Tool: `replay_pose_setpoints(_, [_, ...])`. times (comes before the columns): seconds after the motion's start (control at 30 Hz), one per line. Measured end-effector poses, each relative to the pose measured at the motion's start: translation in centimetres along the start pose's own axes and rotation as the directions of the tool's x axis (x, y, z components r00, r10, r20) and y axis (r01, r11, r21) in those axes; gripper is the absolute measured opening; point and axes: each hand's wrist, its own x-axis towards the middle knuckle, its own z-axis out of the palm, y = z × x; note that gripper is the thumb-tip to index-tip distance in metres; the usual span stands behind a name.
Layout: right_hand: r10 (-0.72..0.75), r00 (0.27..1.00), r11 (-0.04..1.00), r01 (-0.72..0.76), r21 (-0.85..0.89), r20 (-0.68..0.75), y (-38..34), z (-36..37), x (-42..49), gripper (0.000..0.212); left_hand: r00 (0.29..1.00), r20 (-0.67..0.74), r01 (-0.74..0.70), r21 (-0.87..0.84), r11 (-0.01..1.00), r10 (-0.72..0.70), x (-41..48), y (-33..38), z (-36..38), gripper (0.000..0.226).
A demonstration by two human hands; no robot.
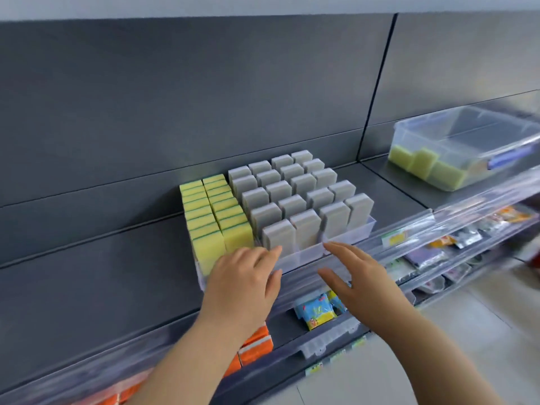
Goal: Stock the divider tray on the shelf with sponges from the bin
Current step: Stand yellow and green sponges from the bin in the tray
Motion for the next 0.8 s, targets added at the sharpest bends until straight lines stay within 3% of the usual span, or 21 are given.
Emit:
replay_pose_setpoints(0.3, [0.262,0.960,0.965,-0.259,0.035,-0.102,14.6,-9.5,-5.2,0.058,0.968,-0.108,-0.235,-0.050,0.971,0.228,9.7,14.3,5.8,0.038])
replay_pose_setpoints(0.43, [0.280,0.951,0.959,-0.283,-0.001,-0.133,22.3,-15.4,-5.9,0.068,0.964,-0.113,-0.255,-0.111,0.961,0.243,15.3,23.2,9.6,0.039])
replay_pose_setpoints(0.57, [0.300,0.937,0.951,-0.310,-0.026,-0.178,29.7,-22.0,-5.8,0.051,0.962,-0.119,-0.261,-0.142,0.955,0.246,20.6,30.8,13.1,0.039])
replay_pose_setpoints(0.8, [0.270,0.940,0.959,-0.281,-0.024,-0.206,38.0,-28.9,-1.2,0.051,0.973,-0.091,-0.222,-0.129,0.966,0.212,28.1,36.0,17.4,0.040])
